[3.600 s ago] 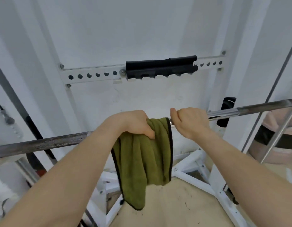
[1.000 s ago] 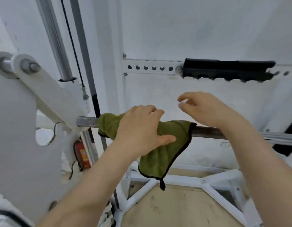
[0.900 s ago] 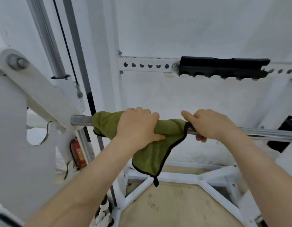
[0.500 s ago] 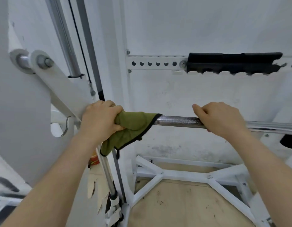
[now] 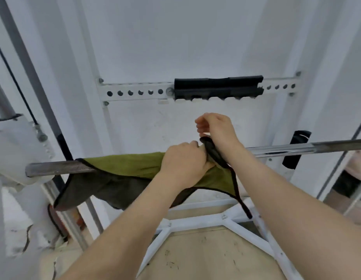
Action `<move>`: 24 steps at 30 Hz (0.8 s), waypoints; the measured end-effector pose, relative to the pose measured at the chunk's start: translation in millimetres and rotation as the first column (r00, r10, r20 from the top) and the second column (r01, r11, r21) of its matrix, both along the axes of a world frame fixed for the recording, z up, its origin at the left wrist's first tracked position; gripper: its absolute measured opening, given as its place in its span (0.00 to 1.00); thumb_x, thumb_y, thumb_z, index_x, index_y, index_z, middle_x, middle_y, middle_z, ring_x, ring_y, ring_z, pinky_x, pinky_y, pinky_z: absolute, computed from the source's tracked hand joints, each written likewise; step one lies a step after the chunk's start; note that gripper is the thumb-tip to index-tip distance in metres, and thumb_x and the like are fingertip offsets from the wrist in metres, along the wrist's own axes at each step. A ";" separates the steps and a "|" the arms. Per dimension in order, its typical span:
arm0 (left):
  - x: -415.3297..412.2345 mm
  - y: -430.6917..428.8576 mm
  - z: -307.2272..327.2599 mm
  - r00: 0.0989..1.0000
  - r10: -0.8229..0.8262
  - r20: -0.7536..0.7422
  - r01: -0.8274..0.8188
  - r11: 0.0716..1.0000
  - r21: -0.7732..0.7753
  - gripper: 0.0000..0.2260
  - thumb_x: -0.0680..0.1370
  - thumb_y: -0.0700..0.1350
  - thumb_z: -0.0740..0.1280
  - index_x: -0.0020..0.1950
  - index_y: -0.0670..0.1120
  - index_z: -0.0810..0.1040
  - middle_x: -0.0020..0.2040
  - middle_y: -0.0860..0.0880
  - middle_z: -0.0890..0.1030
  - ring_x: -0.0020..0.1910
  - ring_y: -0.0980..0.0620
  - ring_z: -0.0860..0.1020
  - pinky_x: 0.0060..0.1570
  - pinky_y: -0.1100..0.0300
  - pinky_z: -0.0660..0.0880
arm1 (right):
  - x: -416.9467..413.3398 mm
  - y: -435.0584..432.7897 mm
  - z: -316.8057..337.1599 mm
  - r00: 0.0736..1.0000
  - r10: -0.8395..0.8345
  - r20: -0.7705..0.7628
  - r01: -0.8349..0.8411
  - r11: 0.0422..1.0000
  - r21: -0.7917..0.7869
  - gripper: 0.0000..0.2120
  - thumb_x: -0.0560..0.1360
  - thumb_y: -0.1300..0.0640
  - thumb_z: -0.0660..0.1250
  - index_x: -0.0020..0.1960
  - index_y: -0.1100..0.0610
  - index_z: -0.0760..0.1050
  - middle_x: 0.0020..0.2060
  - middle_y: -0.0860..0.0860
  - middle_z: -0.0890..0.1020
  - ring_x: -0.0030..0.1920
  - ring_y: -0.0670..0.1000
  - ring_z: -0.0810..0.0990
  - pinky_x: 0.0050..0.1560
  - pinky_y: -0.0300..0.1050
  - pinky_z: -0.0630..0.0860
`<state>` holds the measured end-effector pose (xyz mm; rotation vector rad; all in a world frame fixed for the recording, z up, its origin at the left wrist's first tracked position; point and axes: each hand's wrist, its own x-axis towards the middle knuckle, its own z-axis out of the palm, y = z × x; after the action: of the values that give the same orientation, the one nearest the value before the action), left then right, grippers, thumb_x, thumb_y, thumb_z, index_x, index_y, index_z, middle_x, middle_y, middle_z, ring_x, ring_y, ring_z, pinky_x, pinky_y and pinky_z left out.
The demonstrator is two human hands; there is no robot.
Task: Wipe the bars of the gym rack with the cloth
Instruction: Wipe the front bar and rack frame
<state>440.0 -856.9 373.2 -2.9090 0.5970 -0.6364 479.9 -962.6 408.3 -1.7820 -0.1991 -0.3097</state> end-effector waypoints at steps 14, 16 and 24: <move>7.4 11.1 21.9 0.857 0.471 -0.210 -0.512 0.823 -0.245 0.21 0.79 0.60 0.51 0.38 0.46 0.71 0.36 0.49 0.74 0.37 0.45 0.72 0.39 0.55 0.67 | -5.1 -118.9 -26.7 0.955 -0.066 0.290 0.295 0.341 -0.892 0.25 0.82 0.47 0.46 0.30 0.55 0.62 0.27 0.51 0.67 0.33 0.58 0.71 0.37 0.47 0.66; 7.4 -38.2 14.4 0.898 0.427 -0.108 -0.440 0.864 -0.244 0.21 0.80 0.59 0.51 0.35 0.47 0.68 0.32 0.51 0.69 0.35 0.46 0.69 0.37 0.55 0.64 | -1.7 -121.1 -24.8 0.960 -0.048 0.277 0.275 0.365 -0.889 0.23 0.82 0.49 0.48 0.30 0.55 0.62 0.27 0.50 0.67 0.33 0.57 0.70 0.36 0.46 0.66; 7.4 -45.4 -26.3 0.968 -0.030 0.247 0.012 0.997 0.076 0.19 0.75 0.52 0.64 0.65 0.49 0.72 0.49 0.48 0.77 0.44 0.46 0.76 0.45 0.51 0.72 | 5.1 -139.0 -28.4 0.956 0.073 0.286 0.229 0.424 -0.876 0.22 0.83 0.49 0.47 0.31 0.53 0.59 0.28 0.48 0.66 0.34 0.57 0.70 0.36 0.46 0.66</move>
<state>447.4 -902.3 346.9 -2.6986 0.6056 -0.9419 485.0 -1101.6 379.9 -2.8623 -0.5811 -0.6099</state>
